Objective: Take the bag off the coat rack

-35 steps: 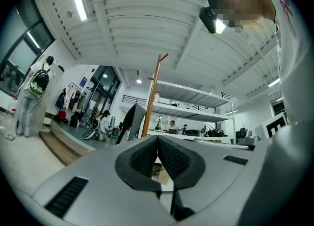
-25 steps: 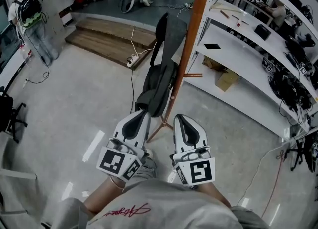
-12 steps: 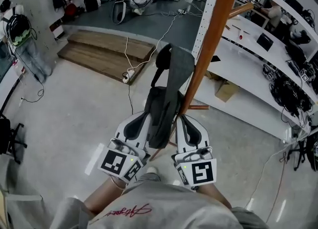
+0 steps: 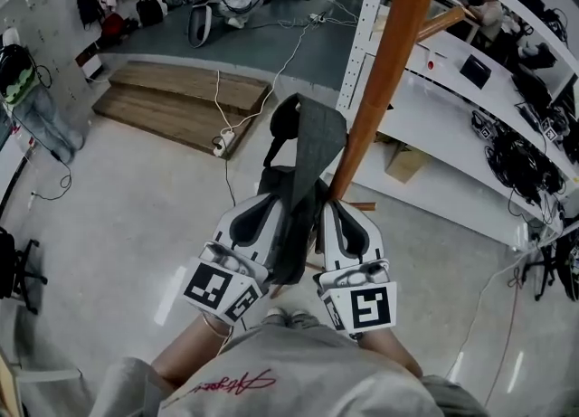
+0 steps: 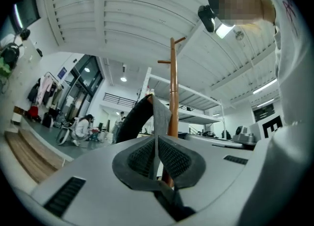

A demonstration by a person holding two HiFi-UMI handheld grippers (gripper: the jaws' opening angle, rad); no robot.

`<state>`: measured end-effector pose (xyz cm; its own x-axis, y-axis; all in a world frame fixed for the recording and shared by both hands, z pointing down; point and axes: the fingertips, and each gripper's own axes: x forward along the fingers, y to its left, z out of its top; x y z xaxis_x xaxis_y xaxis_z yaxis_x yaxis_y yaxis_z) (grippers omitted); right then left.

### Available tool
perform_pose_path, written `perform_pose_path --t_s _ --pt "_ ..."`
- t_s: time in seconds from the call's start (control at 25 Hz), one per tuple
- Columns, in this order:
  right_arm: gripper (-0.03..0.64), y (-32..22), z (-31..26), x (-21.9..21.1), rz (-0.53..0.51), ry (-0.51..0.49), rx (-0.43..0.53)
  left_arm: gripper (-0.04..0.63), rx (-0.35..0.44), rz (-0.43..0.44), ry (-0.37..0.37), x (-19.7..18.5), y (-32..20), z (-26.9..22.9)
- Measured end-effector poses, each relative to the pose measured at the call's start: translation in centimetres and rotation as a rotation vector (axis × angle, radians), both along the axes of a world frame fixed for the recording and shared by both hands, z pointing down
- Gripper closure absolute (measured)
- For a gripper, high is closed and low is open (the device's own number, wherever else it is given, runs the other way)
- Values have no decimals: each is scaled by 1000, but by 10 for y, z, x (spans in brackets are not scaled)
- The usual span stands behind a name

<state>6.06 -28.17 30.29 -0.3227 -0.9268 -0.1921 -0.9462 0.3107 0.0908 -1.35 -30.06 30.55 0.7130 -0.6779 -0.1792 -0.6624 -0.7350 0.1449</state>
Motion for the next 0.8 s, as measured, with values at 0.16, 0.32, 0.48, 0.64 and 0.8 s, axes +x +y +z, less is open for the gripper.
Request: perform_pose_path --t_s 0.16,0.32,0.48,0.64,0.8 --pt "600 -1 -3 4 -19 3 -4 569 -9 36 -28 13 -7 -9" --pt "600 -2 -3 5 -46 4 -8 369 -17 42 -61 19 -21 -21" --pt "600 -3 0 8 -59 8 -13 297 2 97 -121 39 -37 -29" --pt "600 -4 -1 13 -57 6 -13 272 -10 170 -171 59 -46 -32" --pt "600 -7 -1 19 -48 4 -11 272 -29 268 -221 80 -50 -23"
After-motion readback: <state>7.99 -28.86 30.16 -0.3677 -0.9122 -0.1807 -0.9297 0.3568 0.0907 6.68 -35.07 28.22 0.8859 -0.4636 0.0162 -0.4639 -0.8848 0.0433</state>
